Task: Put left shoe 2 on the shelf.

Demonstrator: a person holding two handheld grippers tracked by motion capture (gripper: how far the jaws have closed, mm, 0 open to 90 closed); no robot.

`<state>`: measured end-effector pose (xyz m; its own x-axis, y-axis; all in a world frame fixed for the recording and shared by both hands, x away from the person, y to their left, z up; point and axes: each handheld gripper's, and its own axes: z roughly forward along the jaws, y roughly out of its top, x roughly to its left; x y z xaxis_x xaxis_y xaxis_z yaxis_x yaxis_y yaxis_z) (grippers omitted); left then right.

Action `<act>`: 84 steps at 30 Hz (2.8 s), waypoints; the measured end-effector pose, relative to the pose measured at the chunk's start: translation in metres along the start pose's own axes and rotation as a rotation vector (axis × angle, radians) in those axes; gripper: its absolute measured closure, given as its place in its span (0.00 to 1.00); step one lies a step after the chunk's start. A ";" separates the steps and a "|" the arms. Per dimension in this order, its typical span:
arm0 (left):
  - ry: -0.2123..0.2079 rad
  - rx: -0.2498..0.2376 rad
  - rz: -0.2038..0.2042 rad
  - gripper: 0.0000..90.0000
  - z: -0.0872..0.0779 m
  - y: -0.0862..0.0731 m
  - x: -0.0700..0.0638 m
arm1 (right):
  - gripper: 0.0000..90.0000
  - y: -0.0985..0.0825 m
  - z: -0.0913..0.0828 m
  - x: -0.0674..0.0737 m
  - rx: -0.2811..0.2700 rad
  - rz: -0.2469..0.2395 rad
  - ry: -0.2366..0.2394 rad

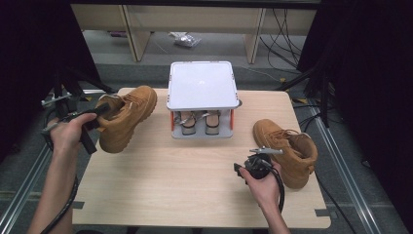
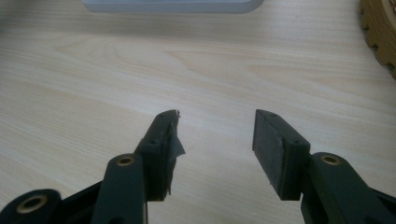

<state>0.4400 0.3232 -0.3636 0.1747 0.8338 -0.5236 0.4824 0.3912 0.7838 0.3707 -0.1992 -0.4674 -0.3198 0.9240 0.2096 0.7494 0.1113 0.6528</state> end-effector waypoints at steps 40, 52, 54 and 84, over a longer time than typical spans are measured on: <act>-0.035 -0.028 0.005 0.89 0.012 0.026 -0.019 | 0.57 -0.001 0.000 0.002 0.022 0.034 0.014; -0.043 -0.033 0.005 0.89 0.014 0.031 -0.022 | 0.57 -0.001 0.001 0.001 0.010 0.023 0.002; -0.044 -0.033 0.000 0.89 0.014 0.031 -0.022 | 0.57 -0.001 0.000 0.002 0.017 0.028 0.022; -0.077 -0.061 0.003 0.89 0.022 0.051 -0.043 | 0.57 -0.003 0.001 0.000 0.007 0.020 0.022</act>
<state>0.4761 0.2989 -0.3083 0.2421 0.8037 -0.5436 0.4292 0.4137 0.8029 0.3691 -0.1994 -0.4697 -0.3171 0.9179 0.2386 0.7598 0.0954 0.6431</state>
